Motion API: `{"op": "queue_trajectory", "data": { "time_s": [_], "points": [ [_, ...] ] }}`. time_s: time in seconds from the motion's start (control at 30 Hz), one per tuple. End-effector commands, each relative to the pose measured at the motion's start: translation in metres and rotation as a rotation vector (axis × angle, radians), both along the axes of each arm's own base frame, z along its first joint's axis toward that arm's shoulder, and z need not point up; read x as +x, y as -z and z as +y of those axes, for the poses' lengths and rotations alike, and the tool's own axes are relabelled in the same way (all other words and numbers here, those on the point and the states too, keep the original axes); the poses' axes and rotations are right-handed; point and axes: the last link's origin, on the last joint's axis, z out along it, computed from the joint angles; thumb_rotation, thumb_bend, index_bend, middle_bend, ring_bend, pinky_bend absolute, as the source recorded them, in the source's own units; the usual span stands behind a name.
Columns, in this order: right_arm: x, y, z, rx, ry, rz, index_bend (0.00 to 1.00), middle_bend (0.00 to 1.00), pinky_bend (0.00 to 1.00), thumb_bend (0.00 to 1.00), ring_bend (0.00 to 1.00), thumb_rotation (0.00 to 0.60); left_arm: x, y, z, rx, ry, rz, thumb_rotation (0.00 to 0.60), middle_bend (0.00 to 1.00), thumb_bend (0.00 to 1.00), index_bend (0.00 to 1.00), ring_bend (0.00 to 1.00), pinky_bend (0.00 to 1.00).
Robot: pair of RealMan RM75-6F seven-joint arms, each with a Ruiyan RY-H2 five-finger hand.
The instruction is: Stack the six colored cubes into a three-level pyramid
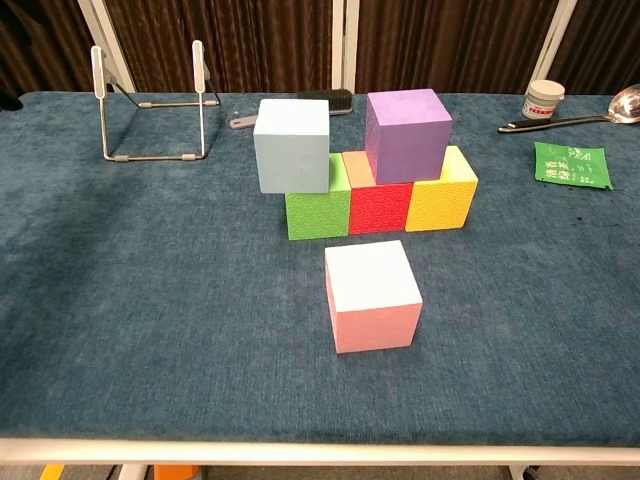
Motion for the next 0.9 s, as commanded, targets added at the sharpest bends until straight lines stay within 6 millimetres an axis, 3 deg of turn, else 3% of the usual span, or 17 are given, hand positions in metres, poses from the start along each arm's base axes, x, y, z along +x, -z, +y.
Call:
{"op": "queue_trajectory", "data": {
  "time_s": [0.03,0.47,0.63,0.9],
  "points": [
    [0.024,0.029,-0.005,0.055,-0.11,-0.015,0.0,0.2,0.0,0.02,0.0,0.6,-0.046,-0.013,-0.003,0.068,0.018,-0.009,0.6,0.14,0.13,0.11,0.07,0.19],
    [0.06,0.106,-0.011,0.199,-0.323,0.137,0.0,0.0,0.0,0.0,0.0,0.6,-0.125,-0.011,-0.039,0.191,0.133,-0.031,0.6,0.13,0.13,0.11,0.05,0.15],
    [0.074,0.124,-0.014,0.188,-0.345,0.182,0.0,0.03,0.0,0.0,0.0,0.6,-0.147,-0.012,-0.05,0.187,0.132,0.013,0.6,0.13,0.12,0.11,0.05,0.15],
    [0.092,0.154,-0.018,0.168,-0.325,0.215,0.0,0.1,0.0,0.0,0.0,0.6,-0.165,-0.007,-0.056,0.197,0.12,-0.029,0.6,0.13,0.12,0.11,0.05,0.15]
  ]
}}
